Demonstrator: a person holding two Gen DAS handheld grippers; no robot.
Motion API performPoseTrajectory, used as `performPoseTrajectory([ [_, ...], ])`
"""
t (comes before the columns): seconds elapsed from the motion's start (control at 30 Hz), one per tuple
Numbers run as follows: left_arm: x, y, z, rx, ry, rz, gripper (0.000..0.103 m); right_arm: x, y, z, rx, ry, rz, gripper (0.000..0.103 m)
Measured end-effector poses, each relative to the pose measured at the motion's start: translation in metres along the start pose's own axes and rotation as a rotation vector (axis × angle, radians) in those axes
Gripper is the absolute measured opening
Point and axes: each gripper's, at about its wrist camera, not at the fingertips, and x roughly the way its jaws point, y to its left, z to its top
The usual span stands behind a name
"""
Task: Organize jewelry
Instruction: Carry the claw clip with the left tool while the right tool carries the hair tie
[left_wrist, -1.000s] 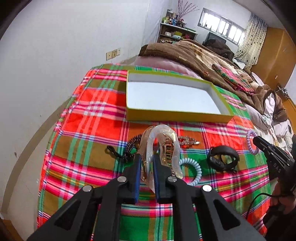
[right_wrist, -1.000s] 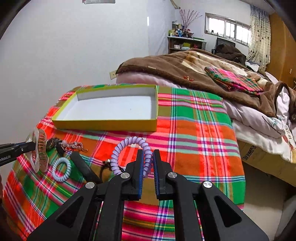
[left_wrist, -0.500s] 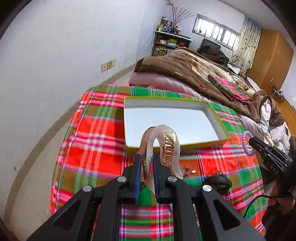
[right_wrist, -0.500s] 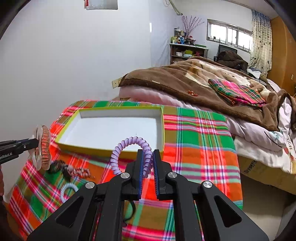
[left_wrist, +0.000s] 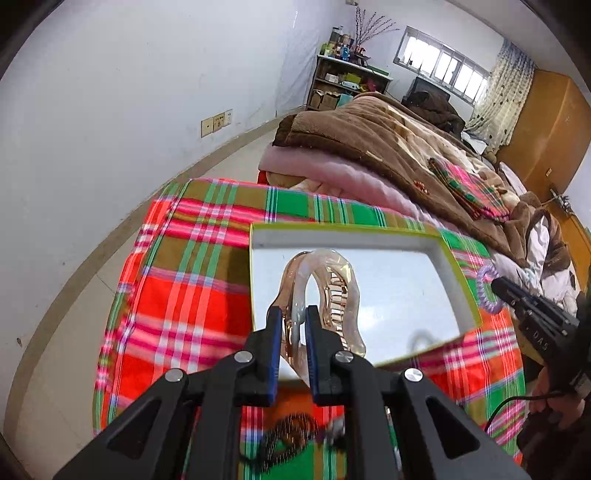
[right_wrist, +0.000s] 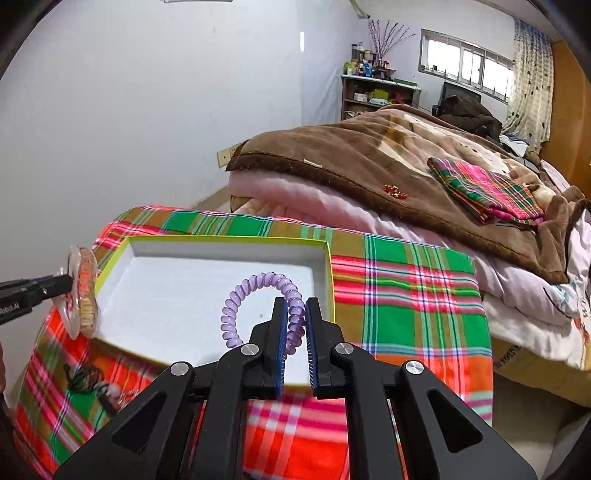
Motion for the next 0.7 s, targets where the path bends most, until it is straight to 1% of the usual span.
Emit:
performPoseTrajectory([
  [0.23,0.027,0.004,0.025,-0.006,0.016,0.01,0.013,0.034,-0.004,0.017,0.008,0.038,-0.006,0.01],
  [0.4,0.048,0.004,0.037,-0.011,0.04,-0.002,0.013,0.056,-0.005,0.026,0.007,0.067,-0.008,0.01],
  [0.7,0.077,0.007,0.045,-0.008,0.083,0.009,0.013,0.093,-0.004,0.028,-0.004,0.129,-0.001,0.01],
])
